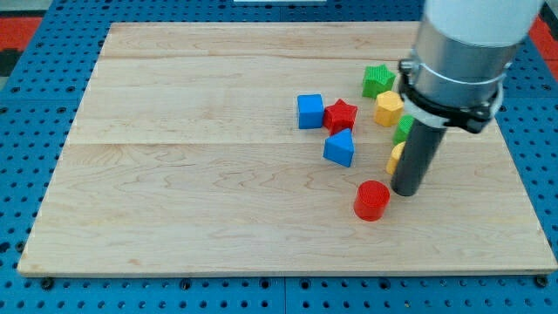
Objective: Point at the green circle
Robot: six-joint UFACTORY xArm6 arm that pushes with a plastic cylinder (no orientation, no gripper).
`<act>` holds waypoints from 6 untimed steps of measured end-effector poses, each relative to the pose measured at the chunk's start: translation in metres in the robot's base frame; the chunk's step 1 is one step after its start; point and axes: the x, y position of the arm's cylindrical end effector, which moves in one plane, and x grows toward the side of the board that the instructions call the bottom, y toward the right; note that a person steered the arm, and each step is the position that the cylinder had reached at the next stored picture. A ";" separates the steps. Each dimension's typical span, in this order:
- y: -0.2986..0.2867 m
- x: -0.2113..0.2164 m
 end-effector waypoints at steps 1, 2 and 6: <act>0.055 -0.027; 0.059 -0.079; 0.045 -0.087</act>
